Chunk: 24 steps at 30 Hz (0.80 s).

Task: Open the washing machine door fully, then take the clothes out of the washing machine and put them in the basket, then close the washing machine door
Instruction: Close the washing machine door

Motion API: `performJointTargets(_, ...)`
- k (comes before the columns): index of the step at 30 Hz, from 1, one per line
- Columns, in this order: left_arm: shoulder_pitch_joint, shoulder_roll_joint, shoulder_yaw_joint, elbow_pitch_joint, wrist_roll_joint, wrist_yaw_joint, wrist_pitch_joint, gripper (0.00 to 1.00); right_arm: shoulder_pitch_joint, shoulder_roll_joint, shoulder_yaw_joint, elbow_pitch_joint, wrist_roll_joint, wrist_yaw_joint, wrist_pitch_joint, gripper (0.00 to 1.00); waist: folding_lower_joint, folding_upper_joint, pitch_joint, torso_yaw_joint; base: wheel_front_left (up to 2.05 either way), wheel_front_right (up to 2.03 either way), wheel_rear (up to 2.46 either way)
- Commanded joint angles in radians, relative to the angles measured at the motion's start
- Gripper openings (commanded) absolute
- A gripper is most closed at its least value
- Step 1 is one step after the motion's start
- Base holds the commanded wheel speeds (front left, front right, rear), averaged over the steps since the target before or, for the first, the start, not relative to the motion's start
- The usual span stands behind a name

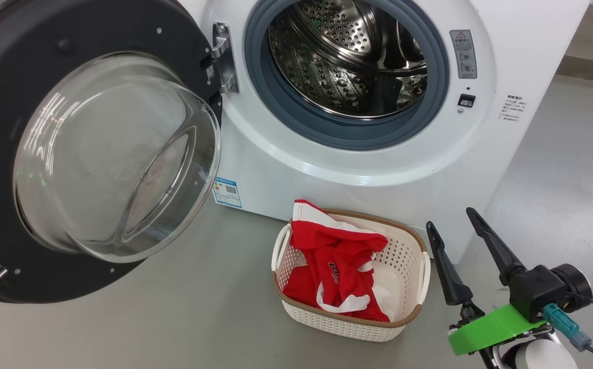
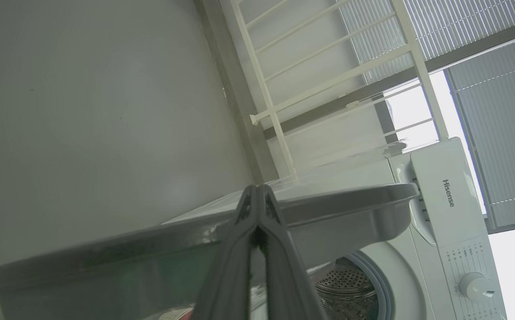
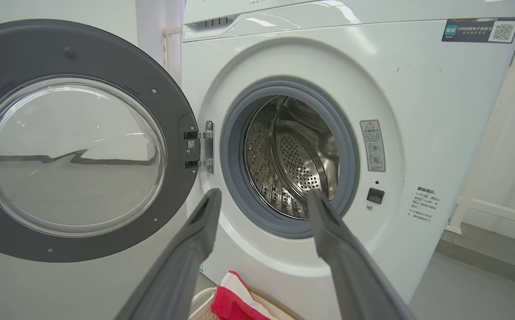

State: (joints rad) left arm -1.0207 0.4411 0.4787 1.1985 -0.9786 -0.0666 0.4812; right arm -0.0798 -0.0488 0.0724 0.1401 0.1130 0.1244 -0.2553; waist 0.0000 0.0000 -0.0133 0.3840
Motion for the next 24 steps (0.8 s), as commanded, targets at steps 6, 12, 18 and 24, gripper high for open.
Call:
performJointTargets(6,0.018,0.047,-0.006,-0.012,-0.030,-0.037,0.061,0.00,-0.007,-0.001,0.023,-0.025,-0.006,0.006,-0.006,1.00,0.0000,0.0000,0.007,-0.004,0.00,0.00,0.00)
performJointTargets(12,0.027,0.035,-0.021,-0.033,-0.040,-0.055,0.098,0.00,-0.013,-0.001,0.015,-0.028,-0.005,0.006,-0.006,1.00,0.0000,0.0000,0.015,0.004,0.00,0.00,0.00)
performJointTargets(18,0.053,0.015,-0.045,-0.069,-0.046,-0.062,0.137,0.00,-0.015,-0.001,0.017,-0.034,0.007,0.006,-0.006,1.00,0.0000,0.0000,0.021,0.022,0.00,0.00,0.00)
performJointTargets(24,0.091,-0.019,-0.065,-0.139,-0.072,-0.064,0.178,0.00,-0.012,-0.001,0.019,-0.035,0.020,0.006,-0.006,1.00,0.0000,0.0000,0.022,0.044,0.00,0.00,0.00)
